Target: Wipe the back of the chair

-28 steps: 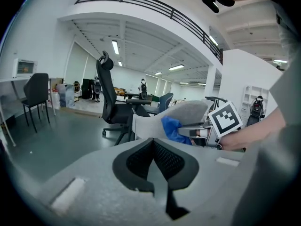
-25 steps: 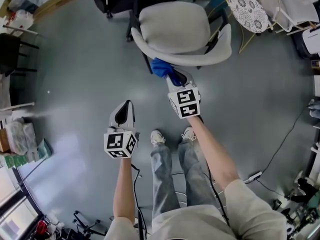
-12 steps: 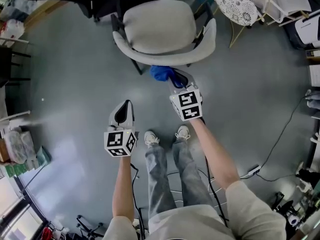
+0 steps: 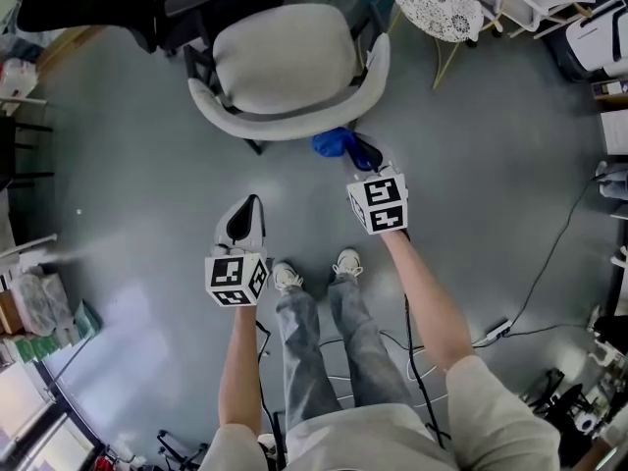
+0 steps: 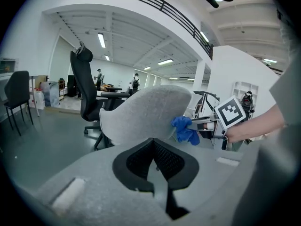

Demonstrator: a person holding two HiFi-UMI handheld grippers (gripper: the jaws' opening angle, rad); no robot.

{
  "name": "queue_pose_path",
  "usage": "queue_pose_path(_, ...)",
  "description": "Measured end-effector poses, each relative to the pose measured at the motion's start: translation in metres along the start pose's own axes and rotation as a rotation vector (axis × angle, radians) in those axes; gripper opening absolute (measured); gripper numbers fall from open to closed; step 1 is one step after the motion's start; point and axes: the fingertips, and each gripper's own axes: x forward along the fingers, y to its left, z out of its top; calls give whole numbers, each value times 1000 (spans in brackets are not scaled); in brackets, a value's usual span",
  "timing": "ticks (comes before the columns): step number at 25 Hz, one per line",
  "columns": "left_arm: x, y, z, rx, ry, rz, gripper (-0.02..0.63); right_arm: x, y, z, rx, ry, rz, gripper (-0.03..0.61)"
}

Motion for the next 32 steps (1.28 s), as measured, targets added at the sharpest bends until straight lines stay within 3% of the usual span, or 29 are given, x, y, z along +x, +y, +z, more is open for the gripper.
queue_pose_path(13,33,-43,2,35,26,-39,2,-8,-107,5,33,-9,-110,80)
queue_pose_path(26,36,-54,2,39,28,-56,2,-25,-100,-16,21,9,-103,80)
queue_pose_path(32,29,-52,4,35,18,-54,2,-38,-73,-31,59,23,-85,80)
